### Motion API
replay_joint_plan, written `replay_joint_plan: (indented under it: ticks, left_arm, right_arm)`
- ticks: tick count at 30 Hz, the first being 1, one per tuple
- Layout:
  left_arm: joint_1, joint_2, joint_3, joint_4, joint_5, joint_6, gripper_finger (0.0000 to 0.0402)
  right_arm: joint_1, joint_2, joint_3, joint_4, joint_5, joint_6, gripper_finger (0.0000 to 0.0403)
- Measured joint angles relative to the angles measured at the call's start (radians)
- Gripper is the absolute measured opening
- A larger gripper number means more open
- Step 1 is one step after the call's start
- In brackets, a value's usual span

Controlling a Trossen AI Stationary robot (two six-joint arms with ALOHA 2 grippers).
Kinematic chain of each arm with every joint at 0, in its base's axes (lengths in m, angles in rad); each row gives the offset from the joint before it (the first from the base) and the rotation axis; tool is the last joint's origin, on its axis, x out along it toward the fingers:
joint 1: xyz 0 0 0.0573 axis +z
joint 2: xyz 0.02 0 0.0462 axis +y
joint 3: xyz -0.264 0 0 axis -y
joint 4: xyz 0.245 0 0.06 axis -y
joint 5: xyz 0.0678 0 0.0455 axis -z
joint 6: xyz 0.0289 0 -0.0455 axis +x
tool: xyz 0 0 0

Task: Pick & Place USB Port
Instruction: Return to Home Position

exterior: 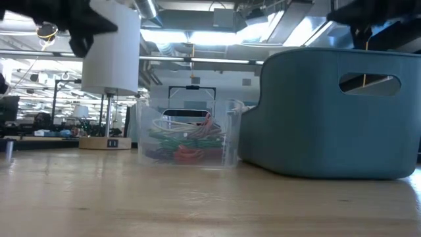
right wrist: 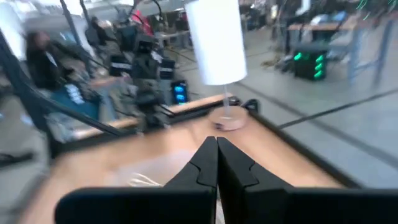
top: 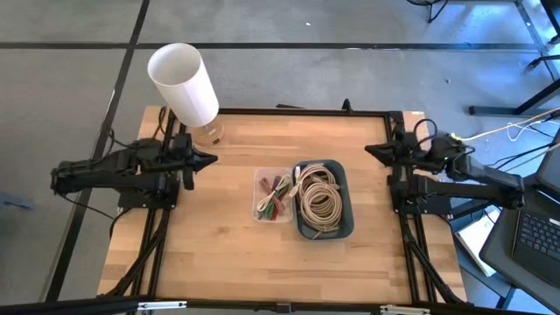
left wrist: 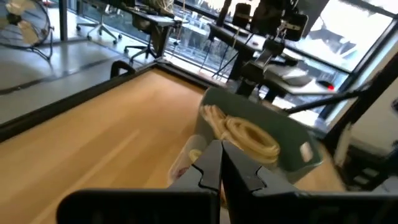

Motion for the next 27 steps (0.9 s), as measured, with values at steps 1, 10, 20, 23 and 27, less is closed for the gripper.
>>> replay_joint_plan:
  ticks: [1,10,20,23,27]
  left_arm:
    - [0.012,-0.006,-0.033,0.026,0.009,0.019,0.0001]
    - [0.090,-0.004,-0.252,0.264,0.104,0.065,0.0001]
    - [0.115,-0.004,-0.369,0.274,0.101,0.007,0.0001]
    - [0.114,-0.004,-0.387,0.272,0.102,0.002,0.0001]
    - [0.114,-0.005,-0.405,0.268,0.101,0.002,0.0001]
  right_arm:
    - [0.000,-0.006,-0.030,0.021,0.020,-0.035,0.0000]
    - [-0.006,-0.006,-0.233,0.224,0.149,-0.117,0.0000]
    - [-0.006,-0.006,-0.338,0.209,0.144,-0.059,0.0000]
    - [-0.006,-0.006,-0.372,0.208,0.144,-0.031,0.0000]
    - [-0.006,-0.006,-0.402,0.212,0.142,-0.003,0.0000]
